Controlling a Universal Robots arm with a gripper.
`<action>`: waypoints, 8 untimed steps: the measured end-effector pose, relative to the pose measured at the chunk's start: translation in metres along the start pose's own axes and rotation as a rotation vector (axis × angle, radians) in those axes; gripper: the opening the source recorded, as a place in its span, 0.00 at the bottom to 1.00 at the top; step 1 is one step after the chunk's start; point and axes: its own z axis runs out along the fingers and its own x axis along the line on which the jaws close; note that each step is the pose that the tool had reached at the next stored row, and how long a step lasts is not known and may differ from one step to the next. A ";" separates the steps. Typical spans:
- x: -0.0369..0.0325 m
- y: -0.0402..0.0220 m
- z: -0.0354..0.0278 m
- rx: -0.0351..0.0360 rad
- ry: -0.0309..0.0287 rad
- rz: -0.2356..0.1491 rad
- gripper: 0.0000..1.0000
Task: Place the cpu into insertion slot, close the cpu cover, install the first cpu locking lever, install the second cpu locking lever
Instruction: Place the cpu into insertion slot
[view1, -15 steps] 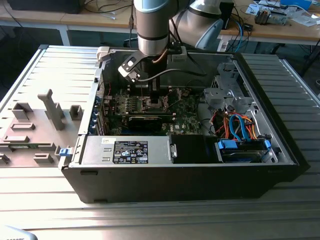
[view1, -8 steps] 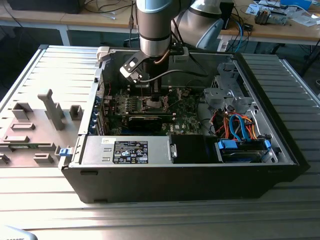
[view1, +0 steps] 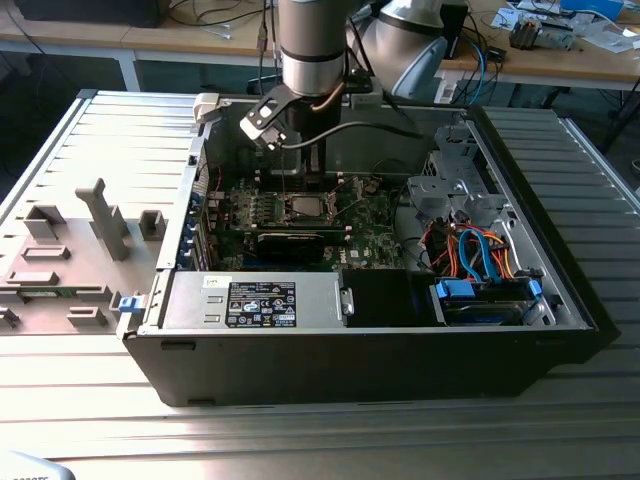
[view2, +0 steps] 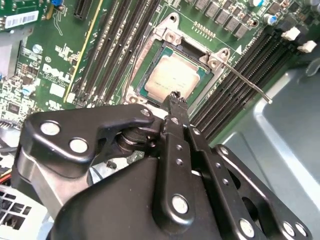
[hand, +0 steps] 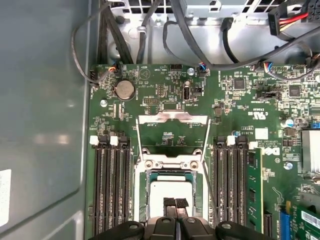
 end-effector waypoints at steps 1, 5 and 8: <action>0.0000 0.0001 -0.0011 0.0000 0.0006 0.000 0.11; 0.0001 0.0005 -0.0069 0.0000 0.0030 0.000 0.11; 0.0002 0.0007 -0.0104 0.0000 0.0032 0.000 0.11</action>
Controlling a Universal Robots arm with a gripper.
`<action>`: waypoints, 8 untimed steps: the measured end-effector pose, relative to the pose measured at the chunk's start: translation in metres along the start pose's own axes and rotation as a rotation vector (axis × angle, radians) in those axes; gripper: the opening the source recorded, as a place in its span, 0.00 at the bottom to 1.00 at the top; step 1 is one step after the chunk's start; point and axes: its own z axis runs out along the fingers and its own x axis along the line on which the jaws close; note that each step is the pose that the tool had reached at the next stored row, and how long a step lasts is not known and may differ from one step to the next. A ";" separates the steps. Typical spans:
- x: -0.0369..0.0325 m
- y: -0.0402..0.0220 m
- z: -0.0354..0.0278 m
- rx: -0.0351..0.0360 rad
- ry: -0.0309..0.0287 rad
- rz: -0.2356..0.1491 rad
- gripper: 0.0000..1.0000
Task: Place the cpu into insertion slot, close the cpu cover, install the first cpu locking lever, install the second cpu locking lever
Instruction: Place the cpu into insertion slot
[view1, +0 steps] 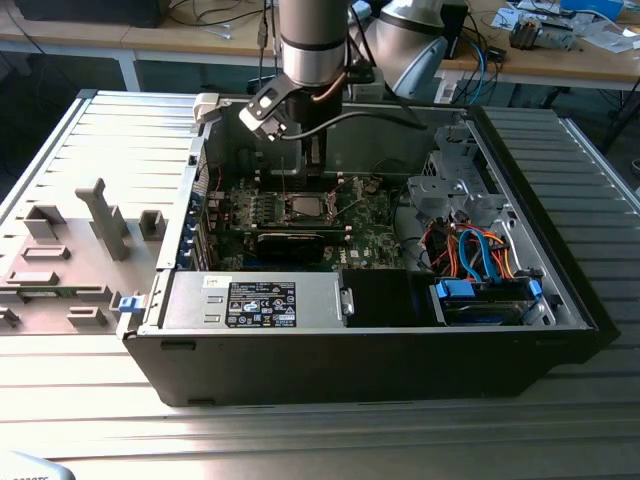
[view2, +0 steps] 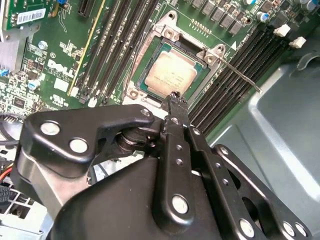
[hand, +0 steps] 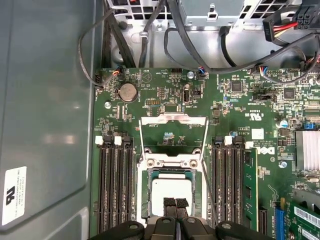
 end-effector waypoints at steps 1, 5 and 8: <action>0.0000 0.0001 -0.0010 0.0000 0.0000 0.000 0.11; 0.0002 0.0006 -0.0090 -0.0001 0.0002 0.000 0.11; 0.0003 0.0008 -0.0137 0.0000 0.0013 0.000 0.11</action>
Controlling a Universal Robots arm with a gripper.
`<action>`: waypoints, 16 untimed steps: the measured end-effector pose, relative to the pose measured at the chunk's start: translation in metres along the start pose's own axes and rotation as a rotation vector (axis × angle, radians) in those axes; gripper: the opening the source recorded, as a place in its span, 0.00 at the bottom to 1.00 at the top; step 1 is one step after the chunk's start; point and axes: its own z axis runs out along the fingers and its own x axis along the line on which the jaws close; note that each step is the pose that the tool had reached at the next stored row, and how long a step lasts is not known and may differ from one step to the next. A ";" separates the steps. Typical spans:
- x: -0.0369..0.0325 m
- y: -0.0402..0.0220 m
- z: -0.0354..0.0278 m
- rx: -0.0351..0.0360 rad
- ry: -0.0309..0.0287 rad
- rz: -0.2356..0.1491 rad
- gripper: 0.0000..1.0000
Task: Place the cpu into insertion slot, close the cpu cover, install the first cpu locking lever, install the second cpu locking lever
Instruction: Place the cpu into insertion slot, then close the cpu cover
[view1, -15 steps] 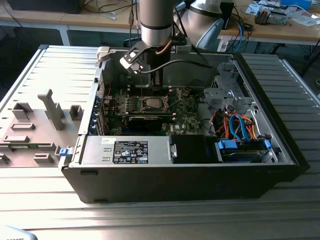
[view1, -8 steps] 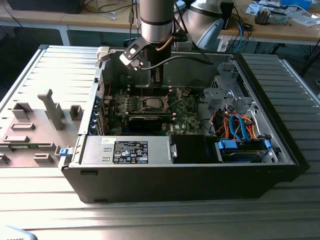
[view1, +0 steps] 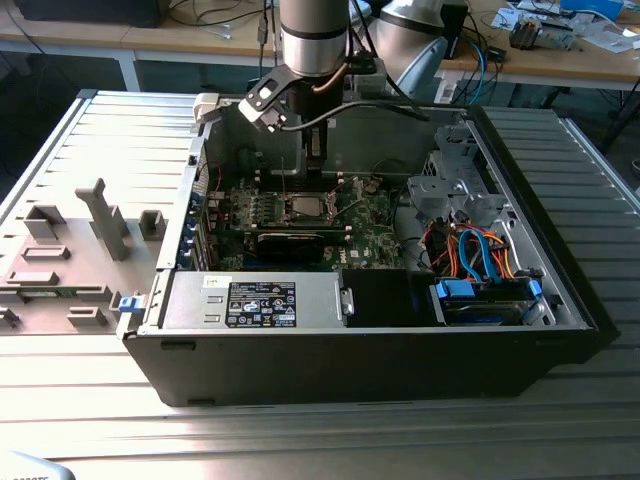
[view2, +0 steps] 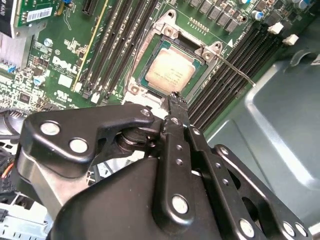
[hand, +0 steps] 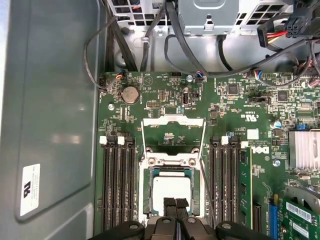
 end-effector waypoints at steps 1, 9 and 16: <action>0.0000 0.0002 -0.0025 0.0000 0.0019 0.000 0.11; 0.0003 0.0007 -0.0124 -0.0001 0.0066 0.000 0.11; 0.0003 0.0007 -0.0126 -0.0001 0.0067 0.000 0.11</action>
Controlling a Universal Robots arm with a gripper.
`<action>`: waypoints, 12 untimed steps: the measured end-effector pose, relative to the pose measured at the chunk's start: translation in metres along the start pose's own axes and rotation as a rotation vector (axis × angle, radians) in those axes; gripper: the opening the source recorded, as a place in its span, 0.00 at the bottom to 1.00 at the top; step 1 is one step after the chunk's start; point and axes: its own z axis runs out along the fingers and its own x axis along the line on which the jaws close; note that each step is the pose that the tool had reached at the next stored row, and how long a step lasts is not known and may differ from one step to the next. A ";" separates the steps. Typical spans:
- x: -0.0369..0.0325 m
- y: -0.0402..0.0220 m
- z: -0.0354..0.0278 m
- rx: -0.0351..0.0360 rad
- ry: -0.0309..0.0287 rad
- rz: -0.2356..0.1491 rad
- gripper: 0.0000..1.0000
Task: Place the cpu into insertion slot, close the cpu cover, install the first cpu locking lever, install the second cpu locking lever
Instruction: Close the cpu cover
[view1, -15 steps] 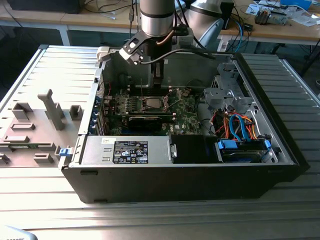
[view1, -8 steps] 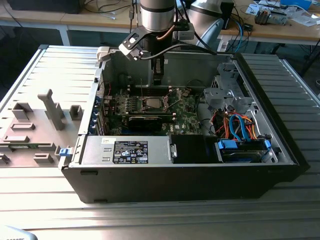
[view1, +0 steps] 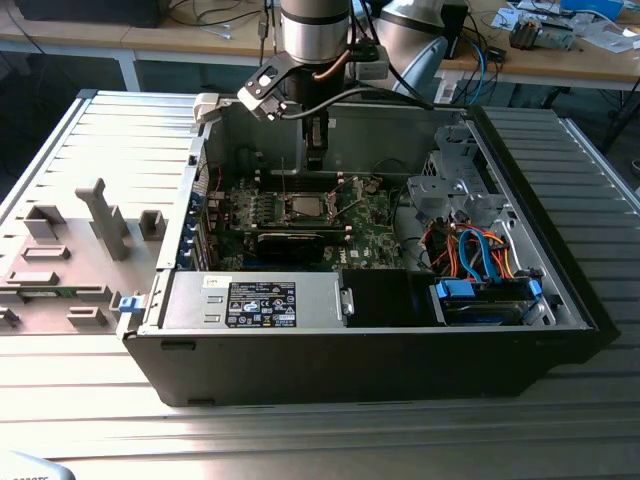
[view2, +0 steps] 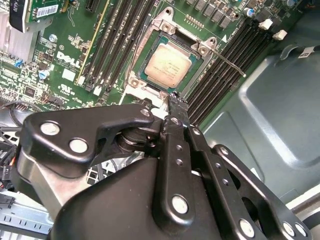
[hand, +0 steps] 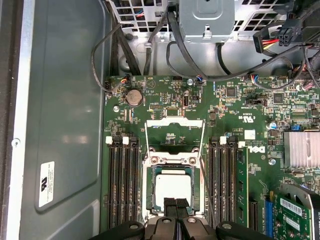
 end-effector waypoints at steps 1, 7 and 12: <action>-0.0001 0.0004 0.0000 0.0000 0.0001 0.000 0.11; -0.0077 0.0167 0.0007 0.0101 0.0001 0.000 0.11; -0.0104 0.0279 0.0017 0.0171 0.0002 0.001 0.11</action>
